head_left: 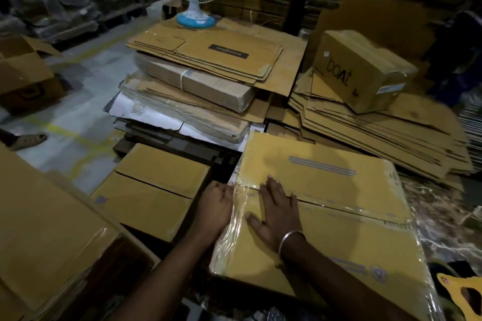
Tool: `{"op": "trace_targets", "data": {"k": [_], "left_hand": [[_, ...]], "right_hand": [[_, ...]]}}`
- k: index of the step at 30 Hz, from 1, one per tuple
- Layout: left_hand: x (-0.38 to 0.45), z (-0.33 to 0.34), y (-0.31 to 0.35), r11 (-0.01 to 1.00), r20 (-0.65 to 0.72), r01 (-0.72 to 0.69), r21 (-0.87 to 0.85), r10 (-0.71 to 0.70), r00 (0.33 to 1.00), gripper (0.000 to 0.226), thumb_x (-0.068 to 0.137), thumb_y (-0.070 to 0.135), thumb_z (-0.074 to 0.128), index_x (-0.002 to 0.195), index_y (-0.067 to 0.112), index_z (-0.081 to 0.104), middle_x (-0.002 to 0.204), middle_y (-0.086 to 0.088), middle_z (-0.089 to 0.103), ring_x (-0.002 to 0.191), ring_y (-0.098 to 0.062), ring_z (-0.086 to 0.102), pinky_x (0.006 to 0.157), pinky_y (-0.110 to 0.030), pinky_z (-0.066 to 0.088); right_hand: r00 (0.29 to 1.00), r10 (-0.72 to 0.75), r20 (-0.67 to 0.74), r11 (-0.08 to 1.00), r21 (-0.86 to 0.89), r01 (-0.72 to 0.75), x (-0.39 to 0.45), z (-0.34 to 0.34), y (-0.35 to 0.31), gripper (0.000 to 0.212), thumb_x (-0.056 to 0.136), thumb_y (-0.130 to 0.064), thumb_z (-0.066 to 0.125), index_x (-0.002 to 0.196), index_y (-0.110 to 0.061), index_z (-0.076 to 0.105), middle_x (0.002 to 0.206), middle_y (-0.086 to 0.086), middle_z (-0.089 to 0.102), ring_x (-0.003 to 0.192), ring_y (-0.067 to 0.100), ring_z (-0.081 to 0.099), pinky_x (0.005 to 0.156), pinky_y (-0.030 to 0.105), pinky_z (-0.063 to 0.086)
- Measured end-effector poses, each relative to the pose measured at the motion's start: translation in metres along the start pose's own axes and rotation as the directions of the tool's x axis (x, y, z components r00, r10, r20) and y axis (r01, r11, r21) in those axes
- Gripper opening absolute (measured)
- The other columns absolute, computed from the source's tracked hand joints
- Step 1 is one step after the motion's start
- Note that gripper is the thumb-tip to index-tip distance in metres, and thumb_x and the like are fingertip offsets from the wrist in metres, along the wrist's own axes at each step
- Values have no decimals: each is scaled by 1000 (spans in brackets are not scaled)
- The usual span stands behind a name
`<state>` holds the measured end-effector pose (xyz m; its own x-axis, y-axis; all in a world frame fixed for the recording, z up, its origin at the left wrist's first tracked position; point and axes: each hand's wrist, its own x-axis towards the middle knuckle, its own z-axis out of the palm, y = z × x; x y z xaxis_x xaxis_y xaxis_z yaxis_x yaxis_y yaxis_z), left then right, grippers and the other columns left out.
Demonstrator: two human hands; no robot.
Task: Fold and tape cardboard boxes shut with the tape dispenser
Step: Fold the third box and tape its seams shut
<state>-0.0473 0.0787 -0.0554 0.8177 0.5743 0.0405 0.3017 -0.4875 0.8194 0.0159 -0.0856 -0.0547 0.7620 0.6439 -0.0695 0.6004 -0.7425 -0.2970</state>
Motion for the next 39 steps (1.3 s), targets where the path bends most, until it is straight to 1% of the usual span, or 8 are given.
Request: {"op": "trace_targets", "data": {"k": [4,8,13,20,25,33,36,39], "left_hand": [[20,4,24,983,151,75,-168,-49,987,36,99,16,56,135,21,57,110,11,60,91,0,58,78,-16,41],[41,21,26,995,255,58,-81,-36,966,50,85,37,57,133,23,55,121,3,65,110,-19,62,92,-34,50],[41,32,19,996,232,21,-81,-2,973,50,94,41,54,141,23,49,129,2,61,115,-16,58,97,-35,48],[78,30,32,1000,98,13,6,-14,995,52,88,54,53,126,18,57,120,1,60,110,-18,58,93,-36,49],[121,42,52,996,249,77,-33,-67,966,37,88,34,65,122,20,58,117,1,63,110,-21,60,89,-31,45],[143,62,46,960,259,280,3,-271,927,84,73,63,53,146,23,44,148,-7,34,132,-35,42,109,-50,40],[152,60,37,949,280,306,-79,-273,920,66,87,63,48,141,26,52,147,-10,38,132,-36,43,110,-53,38],[162,55,27,954,207,252,-160,-218,954,42,100,44,42,108,12,69,115,-18,66,110,-37,62,97,-46,49]], "right_hand": [[997,66,36,991,-121,-61,17,-12,10,95,88,-76,18,160,-20,-6,164,-2,-25,153,16,-18,119,51,-13],[990,111,92,985,-145,-97,21,-11,14,94,92,-76,22,158,-21,-16,161,1,-31,151,18,-24,119,53,-14],[988,104,117,985,-152,-86,25,-5,18,101,80,-81,3,157,-19,-19,160,3,-33,148,19,-29,119,55,-12],[987,113,116,987,-126,-98,22,-8,16,95,91,-80,16,157,-22,-20,161,0,-34,148,16,-32,119,52,-17],[986,119,113,987,-119,-106,21,-10,15,96,90,-81,16,156,-24,-24,160,-1,-36,147,16,-33,118,51,-19],[983,118,139,989,-105,-104,22,-8,17,96,89,-81,15,156,-24,-22,159,-1,-38,146,17,-35,118,52,-19],[984,111,138,991,-95,-99,22,-8,18,96,89,-82,15,157,-25,-22,159,-1,-38,146,17,-36,118,53,-18],[987,105,122,991,-95,-94,21,-7,18,96,88,-82,14,157,-25,-21,159,-1,-38,146,17,-36,118,53,-19]]}}
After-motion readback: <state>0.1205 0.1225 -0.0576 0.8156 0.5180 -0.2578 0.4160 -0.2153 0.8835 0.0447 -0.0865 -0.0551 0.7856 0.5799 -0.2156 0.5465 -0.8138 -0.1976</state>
